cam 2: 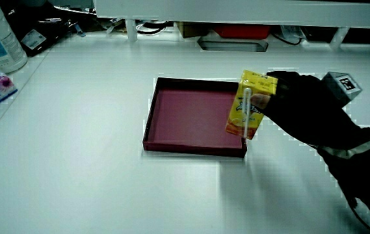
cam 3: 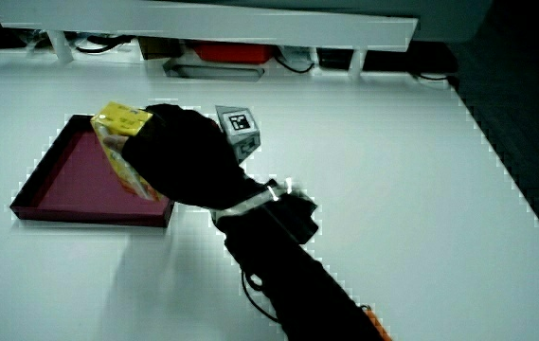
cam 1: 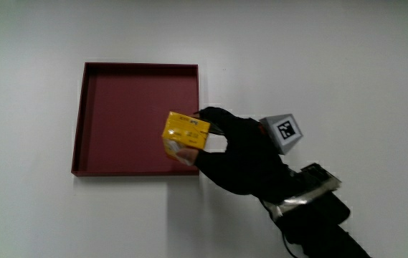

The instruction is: Pick ice redtea

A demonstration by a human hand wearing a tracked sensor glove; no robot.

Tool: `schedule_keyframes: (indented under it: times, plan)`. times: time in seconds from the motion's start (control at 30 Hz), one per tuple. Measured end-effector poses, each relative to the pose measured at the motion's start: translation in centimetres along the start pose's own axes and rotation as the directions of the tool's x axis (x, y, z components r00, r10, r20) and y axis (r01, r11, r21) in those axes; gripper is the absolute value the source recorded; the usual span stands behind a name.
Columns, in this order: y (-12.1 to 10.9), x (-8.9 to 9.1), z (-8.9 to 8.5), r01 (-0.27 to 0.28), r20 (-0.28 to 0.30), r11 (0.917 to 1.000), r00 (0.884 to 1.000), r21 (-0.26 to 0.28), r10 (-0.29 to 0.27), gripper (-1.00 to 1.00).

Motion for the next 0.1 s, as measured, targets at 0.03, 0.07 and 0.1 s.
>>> schedule_keyframes:
  times: [0.03,0.07,0.1]
  plan:
    - [-0.44,-0.47,0.33,-0.001,0.013,1.0000,1.000,-0.003,0.001,1.00]
    - [-0.83,-0.89,0.58,-0.024,0.015,0.9997,1.000,-0.006,0.024,1.00]
    - [-1.22,-1.30,0.79,-0.039,0.009,0.9992,0.999,-0.013,0.039,1.00]
